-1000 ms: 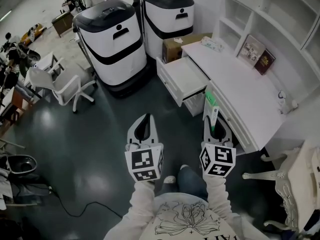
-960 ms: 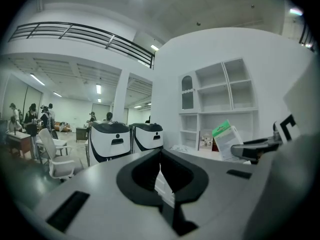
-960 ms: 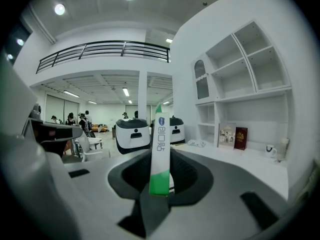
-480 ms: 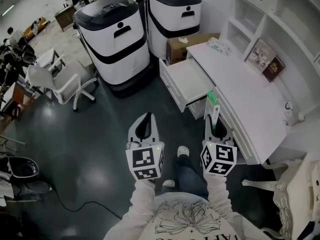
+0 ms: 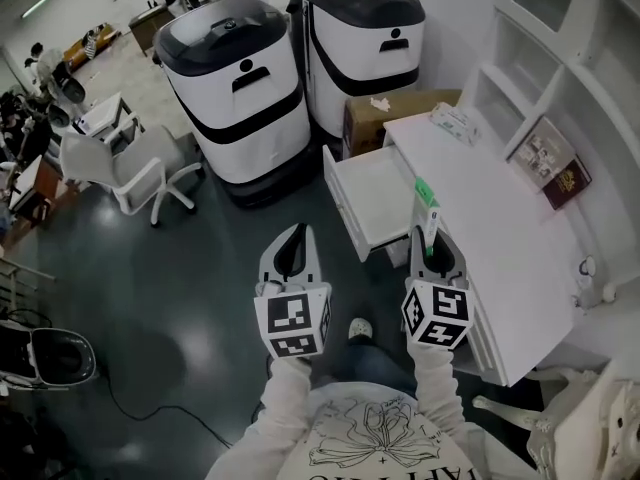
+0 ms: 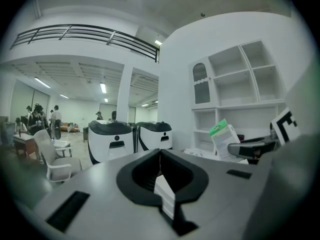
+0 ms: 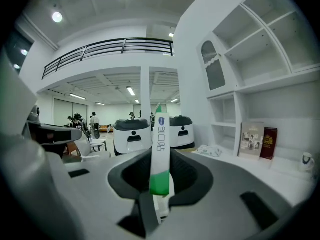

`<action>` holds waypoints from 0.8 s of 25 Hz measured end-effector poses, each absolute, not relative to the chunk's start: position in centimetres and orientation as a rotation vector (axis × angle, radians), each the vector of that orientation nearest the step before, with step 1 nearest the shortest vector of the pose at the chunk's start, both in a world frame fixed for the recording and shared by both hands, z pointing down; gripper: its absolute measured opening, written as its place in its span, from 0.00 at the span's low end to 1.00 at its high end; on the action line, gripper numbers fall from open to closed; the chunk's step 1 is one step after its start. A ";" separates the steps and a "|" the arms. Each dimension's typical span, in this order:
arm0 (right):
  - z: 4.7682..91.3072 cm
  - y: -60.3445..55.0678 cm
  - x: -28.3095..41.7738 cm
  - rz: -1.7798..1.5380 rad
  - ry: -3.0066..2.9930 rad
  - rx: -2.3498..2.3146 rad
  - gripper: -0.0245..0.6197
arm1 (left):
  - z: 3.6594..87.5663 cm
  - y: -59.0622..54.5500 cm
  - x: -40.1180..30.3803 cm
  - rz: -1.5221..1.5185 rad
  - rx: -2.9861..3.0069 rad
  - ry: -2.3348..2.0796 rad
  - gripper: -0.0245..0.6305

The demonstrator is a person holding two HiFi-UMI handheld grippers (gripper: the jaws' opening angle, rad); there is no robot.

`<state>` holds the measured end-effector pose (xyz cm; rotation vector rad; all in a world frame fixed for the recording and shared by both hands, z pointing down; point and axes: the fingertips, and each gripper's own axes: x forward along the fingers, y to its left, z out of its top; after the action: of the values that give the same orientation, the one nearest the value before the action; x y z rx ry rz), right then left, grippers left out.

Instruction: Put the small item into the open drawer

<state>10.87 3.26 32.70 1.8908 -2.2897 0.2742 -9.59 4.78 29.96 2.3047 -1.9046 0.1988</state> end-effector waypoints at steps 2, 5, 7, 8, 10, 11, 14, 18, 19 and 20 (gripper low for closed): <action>32.5 0.8 11.5 0.272 -2.309 1.873 0.18 | 29.8 2.6 -8.9 0.198 2.292 -1.921 0.05; 32.2 -2.7 12.3 0.269 -2.334 1.848 0.18 | 29.6 -0.3 -7.8 0.197 2.278 -1.942 0.05; 32.3 -4.7 12.9 0.273 -2.349 1.833 0.18 | 29.7 -2.2 -7.1 0.201 2.268 -1.952 0.05; 32.4 -5.5 13.1 0.278 -2.354 1.825 0.18 | 29.9 -3.0 -6.8 0.204 2.262 -1.956 0.05; 32.9 -6.9 13.5 0.291 -2.360 1.810 0.18 | 30.2 -4.4 -6.2 0.209 2.250 -1.961 0.05; 33.3 -7.5 13.6 0.299 -2.363 1.802 0.18 | 30.5 -5.1 -5.8 0.214 2.247 -1.961 0.05; 34.2 -9.1 13.8 0.327 -2.365 1.778 0.18 | 31.0 -6.7 -4.9 0.236 2.246 -1.944 0.05; 35.3 -11.2 13.9 0.363 -2.357 1.759 0.18 | 31.6 -8.7 -4.5 0.273 2.241 -1.933 0.05; 35.7 -11.7 13.9 0.372 -2.352 1.755 0.18 | 31.9 -9.2 -4.7 0.280 2.237 -1.931 0.05; 36.1 -12.2 13.8 0.381 -2.348 1.752 0.18 | 32.2 -9.7 -4.8 0.286 2.231 -1.930 0.05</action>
<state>13.75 -12.18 36.07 1.7517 -2.3478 0.3806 -4.81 -9.75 32.22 2.2307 -1.9298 0.2857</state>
